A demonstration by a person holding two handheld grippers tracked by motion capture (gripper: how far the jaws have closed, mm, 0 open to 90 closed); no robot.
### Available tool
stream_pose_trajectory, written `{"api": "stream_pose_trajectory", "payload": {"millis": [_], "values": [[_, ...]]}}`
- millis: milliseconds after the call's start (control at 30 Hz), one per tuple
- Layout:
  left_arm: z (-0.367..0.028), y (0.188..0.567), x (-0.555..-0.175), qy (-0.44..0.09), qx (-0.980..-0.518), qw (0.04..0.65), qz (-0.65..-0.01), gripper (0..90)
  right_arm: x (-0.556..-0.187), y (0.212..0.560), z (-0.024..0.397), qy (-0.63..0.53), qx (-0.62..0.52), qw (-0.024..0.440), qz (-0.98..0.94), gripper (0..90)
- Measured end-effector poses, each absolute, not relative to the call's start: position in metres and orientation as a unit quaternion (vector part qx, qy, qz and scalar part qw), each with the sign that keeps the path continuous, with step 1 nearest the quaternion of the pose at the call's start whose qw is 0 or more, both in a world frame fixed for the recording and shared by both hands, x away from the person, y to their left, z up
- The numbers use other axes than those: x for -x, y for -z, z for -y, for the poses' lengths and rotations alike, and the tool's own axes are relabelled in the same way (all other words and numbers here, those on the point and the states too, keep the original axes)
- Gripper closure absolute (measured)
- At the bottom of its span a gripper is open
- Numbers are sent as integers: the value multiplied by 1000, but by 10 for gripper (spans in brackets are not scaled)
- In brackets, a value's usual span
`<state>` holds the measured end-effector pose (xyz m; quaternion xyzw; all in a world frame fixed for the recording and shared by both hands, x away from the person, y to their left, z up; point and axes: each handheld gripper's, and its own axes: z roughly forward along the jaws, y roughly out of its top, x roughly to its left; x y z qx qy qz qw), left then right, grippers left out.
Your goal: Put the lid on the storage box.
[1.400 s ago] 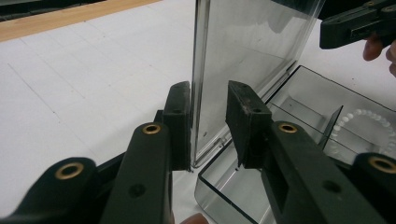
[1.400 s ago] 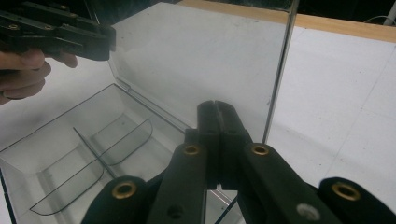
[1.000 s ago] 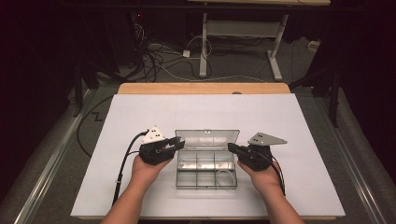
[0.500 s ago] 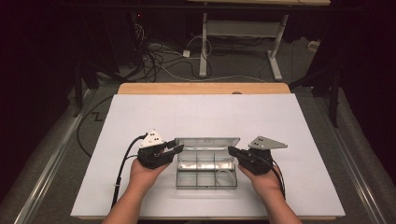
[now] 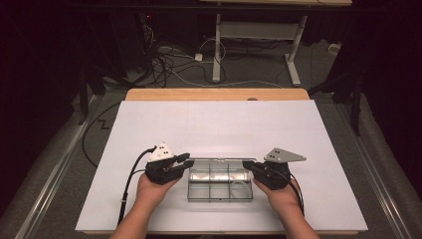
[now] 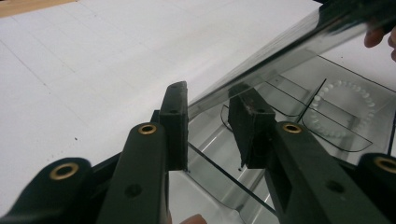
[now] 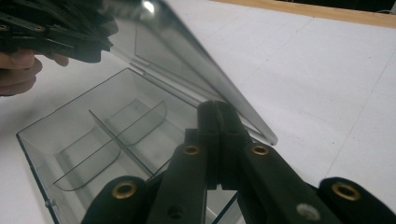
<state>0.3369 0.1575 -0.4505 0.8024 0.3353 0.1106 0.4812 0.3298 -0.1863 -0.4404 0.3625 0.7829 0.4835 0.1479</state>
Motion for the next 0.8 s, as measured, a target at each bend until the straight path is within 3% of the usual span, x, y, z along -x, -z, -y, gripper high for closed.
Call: {"api": "stream_pose_trajectory", "payload": {"millis": [500, 800], "values": [[-178, 464, -310, -70, -795, 478, -366, 673, -320, 447, 186, -483, -359, 138, -786, 900], [-168, 463, -298, -38, -798, 493, -344, 878, -311, 444, 189, -497, -356, 140, -779, 900]]}}
